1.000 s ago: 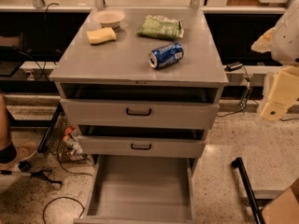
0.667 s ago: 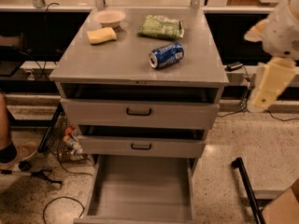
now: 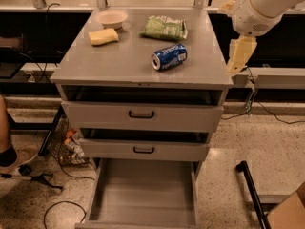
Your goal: Place pepsi can into bottom drawer
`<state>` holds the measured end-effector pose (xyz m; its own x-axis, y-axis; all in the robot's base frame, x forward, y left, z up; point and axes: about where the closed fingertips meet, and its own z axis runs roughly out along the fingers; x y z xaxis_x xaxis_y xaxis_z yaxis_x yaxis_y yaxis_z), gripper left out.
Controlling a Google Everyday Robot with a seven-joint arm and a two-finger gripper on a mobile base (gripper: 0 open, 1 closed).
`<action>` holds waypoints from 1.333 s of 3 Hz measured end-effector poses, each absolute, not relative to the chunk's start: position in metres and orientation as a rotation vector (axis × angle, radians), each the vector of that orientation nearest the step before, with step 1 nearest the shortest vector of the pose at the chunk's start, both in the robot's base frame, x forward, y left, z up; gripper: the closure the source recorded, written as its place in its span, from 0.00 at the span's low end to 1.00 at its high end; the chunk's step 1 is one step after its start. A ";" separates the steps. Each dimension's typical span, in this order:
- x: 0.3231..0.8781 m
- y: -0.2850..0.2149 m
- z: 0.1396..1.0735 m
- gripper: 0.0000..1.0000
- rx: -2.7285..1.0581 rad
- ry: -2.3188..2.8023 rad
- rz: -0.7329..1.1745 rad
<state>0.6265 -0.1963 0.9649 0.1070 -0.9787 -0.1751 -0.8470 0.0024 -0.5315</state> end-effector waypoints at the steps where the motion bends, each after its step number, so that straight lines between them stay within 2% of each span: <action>1: 0.627 -0.196 0.965 0.00 -1.879 1.774 -0.336; 2: 0.630 -0.193 0.959 0.00 -1.918 1.768 -0.344; 4: 0.692 -0.175 0.912 0.00 -2.208 1.592 -0.341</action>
Offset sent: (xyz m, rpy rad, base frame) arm 0.0076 0.0039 -0.0114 -0.0596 0.0245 0.0335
